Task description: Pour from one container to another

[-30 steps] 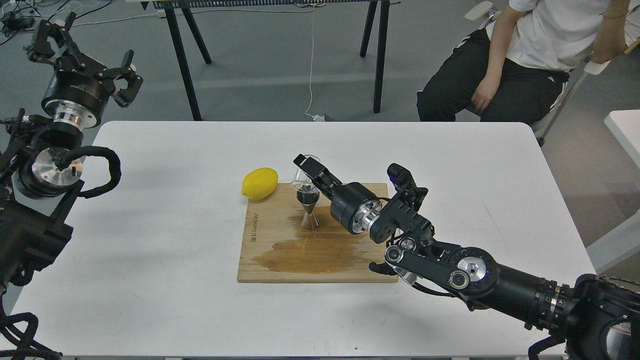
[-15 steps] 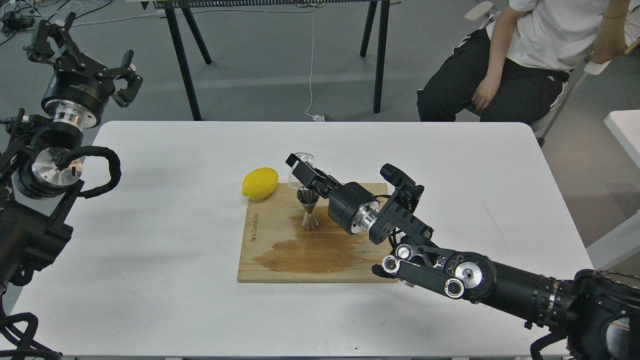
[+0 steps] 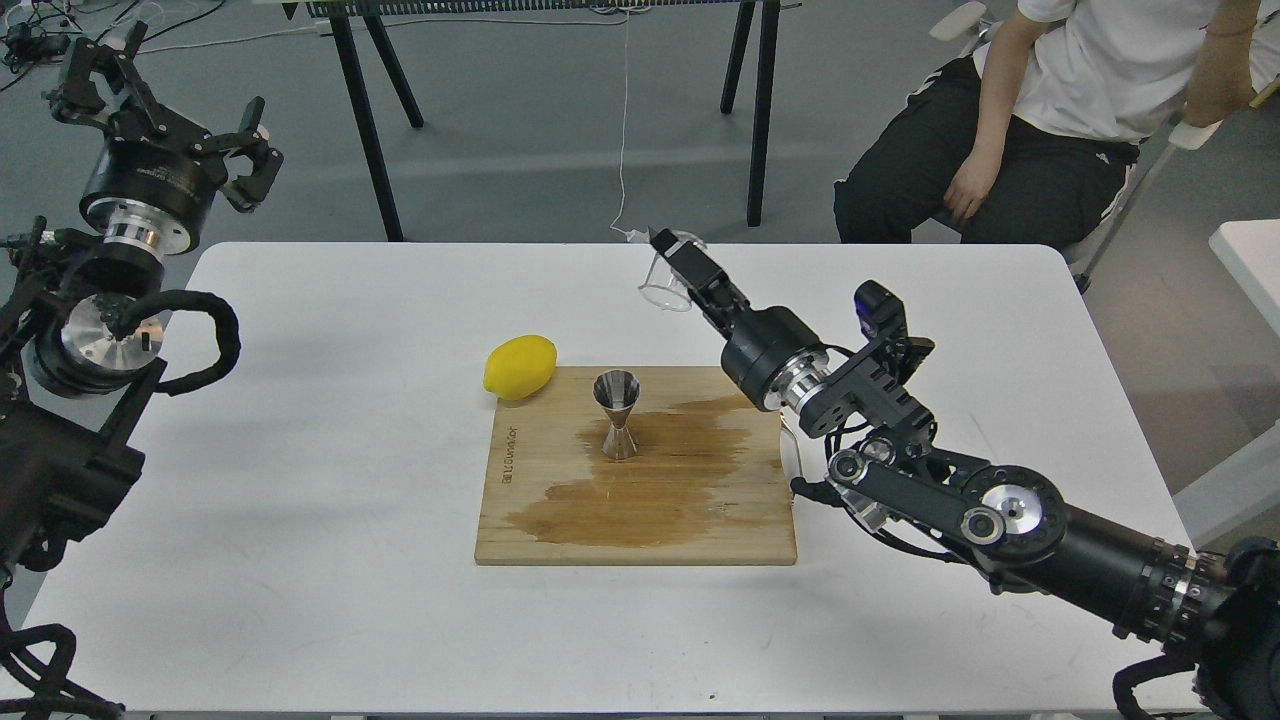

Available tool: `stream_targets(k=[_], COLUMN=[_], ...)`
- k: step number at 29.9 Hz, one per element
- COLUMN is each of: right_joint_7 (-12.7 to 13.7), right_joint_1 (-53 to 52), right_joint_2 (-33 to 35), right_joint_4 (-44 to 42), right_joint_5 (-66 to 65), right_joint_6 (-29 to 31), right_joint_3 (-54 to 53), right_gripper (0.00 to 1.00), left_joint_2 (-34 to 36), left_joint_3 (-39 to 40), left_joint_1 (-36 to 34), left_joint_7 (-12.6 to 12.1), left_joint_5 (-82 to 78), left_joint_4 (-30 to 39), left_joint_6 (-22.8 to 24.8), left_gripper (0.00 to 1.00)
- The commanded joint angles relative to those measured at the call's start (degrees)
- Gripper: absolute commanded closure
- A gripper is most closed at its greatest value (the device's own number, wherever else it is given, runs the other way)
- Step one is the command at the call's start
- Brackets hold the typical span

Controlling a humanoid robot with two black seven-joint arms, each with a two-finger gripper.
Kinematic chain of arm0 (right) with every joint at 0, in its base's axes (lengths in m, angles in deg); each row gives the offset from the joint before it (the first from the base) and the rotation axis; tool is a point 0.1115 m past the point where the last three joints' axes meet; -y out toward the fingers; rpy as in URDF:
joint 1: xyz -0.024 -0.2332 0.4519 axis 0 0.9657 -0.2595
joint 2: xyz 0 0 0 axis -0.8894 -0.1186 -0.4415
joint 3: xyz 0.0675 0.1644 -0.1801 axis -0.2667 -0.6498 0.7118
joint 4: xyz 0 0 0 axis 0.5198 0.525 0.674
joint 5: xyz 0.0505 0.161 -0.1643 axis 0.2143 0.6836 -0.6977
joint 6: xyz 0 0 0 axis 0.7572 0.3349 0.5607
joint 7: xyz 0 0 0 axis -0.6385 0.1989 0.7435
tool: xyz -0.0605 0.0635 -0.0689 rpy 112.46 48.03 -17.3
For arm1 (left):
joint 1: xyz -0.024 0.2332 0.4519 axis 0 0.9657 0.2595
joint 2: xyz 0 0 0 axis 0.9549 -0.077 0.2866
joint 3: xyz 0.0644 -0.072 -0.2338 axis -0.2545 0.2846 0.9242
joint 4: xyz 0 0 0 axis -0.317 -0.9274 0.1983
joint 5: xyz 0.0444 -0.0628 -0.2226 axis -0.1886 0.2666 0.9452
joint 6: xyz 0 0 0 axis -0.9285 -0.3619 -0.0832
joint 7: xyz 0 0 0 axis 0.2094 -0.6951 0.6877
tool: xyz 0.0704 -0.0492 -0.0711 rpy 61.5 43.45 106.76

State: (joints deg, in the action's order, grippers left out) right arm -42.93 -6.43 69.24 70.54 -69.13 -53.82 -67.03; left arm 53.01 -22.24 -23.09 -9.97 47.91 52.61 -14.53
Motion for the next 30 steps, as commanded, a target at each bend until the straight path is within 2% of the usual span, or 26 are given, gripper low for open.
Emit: stream_targets(k=[1,4,9,12,14,19,23,30], right_joint_7=[2.08,3.57,7.79,10.16,10.61,11.92,14.3,15.27], right_joint_1=[2.61,6.3,14.55,18.51,20.36,22.82,23.97,24.94], right_joint_2=[4.05,6.08,5.82,5.38,5.21,4.77,2.22,-2.96], right_joint_4=[3.83,5.33,6.39,2.98,-1.58,-13.54,-17.42,-24.35], right_joint_5=[12.8,20.1,37.31,53.99,63.42,70.84,73.3,73.3], right_joint_6=[0.19,0.28,0.37,0.89,1.68,14.14,20.48,30.94], right_joint_3=[-6.93,-12.82,-28.71,-38.04,-41.13,-41.41,-41.76,-41.23], right_gripper=[0.63,0.63,0.62,0.61,0.6,0.6,0.6,0.6], left_joint_2=[-0.23,-0.23,-0.23,-0.32,-0.41,-0.67,-0.67,-0.76], left_joint_3=[0.47,0.55,0.55,0.47,0.47,0.12,-0.15,-0.32], left_joint_1=[0.01,0.01,0.01,0.01,0.01,-0.08,-0.16,-0.16], left_joint_7=[0.08,0.08,0.08,0.08,0.08,0.0,0.0,0.0], left_joint_5=[0.03,0.03,0.03,0.03,0.03,0.03,0.03,0.03], left_joint_4=[-0.01,-0.01,-0.01,-0.01,-0.01,-0.01,-0.01,-0.01], left_joint_6=[0.0,0.0,0.0,-0.09,-0.09,-0.09,-0.09,0.0], left_gripper=[0.0,0.0,0.0,0.0,0.0,0.0,0.0,0.0])
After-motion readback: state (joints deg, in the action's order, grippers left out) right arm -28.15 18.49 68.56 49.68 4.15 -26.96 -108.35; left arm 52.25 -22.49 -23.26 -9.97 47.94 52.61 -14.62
